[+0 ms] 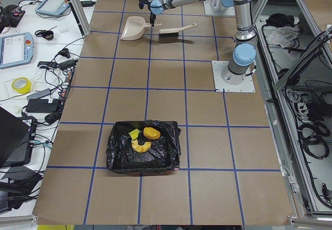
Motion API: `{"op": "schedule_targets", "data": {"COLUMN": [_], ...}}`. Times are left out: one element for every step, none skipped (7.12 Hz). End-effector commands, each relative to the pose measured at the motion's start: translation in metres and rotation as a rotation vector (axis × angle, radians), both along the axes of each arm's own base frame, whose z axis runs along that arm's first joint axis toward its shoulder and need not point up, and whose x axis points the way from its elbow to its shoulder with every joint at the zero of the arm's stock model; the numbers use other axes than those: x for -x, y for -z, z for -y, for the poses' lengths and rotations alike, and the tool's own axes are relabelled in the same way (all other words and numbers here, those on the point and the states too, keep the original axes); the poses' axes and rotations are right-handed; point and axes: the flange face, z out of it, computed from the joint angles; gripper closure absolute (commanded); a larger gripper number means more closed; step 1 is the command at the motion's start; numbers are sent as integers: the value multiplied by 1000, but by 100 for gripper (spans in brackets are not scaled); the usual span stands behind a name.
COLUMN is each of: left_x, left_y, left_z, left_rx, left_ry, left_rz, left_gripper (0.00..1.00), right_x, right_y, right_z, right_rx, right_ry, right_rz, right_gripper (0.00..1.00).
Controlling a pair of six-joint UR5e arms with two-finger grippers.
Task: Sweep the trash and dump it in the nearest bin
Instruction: 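Lower the dustpan onto the table beside the brush with the left gripper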
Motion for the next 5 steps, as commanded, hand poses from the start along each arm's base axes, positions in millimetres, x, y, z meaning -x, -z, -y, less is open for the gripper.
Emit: {"op": "schedule_targets", "data": {"left_x": [-36,-62,-93,-133,-174], "left_y": [-13,-19,-28,-49,-79], "left_z": [23,36,48,62,74], "left_rx": [15,27,23,9,21], "left_ry": [-6,-10,-25,-6,-29], "left_rz": [0,2,5,12,27], "left_gripper": [0,0,0,0,0], "right_x": [0,1,1,1,0], "right_y": [0,1,1,-1,-3], "right_z": [-1,-2,-1,-3,-3], "right_rx": [-4,-16,-13,-7,1], "right_ry": [4,2,8,10,10], "right_rz": [-4,-8,-7,-8,-7], "right_gripper": [0,0,0,0,0]}}
